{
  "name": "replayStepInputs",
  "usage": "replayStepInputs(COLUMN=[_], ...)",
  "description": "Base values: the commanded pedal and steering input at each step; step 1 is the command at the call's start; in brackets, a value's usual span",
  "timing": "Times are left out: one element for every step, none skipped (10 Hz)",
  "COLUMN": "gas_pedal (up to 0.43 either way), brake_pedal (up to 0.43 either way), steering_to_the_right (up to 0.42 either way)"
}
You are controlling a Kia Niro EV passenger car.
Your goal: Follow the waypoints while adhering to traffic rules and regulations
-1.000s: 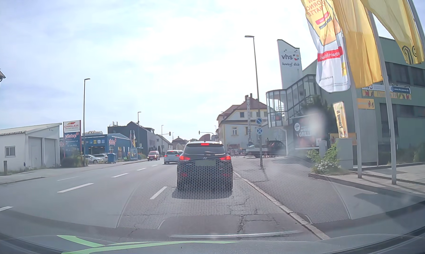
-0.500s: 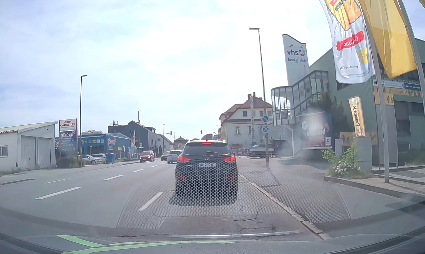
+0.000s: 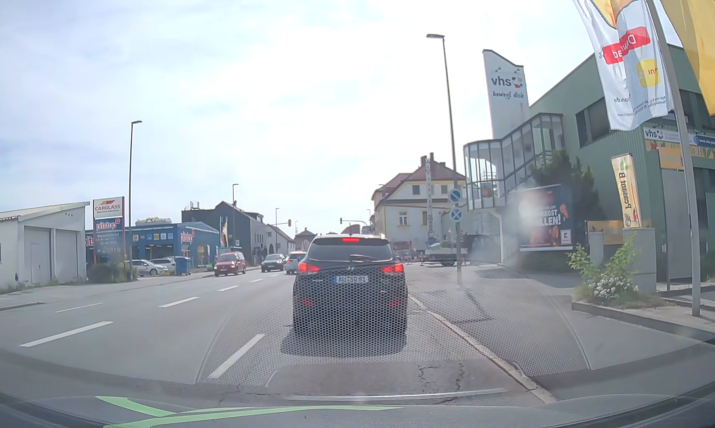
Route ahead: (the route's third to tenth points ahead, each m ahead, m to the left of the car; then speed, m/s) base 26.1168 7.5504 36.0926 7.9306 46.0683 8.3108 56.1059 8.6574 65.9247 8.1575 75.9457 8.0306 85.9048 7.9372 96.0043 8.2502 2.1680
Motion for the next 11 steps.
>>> replayStepInputs(gas_pedal=[0.000,0.000,0.000,0.000,0.000,0.000,0.000,0.000,0.000,0.000,0.000], brake_pedal=[0.177,0.171,0.171,0.171,0.171,0.165,0.159,0.152,0.152,0.152,0.152], steering_to_the_right=[-0.011,-0.010,-0.009,-0.008,-0.007,-0.005,-0.005,-0.005,-0.004,-0.004,-0.003])
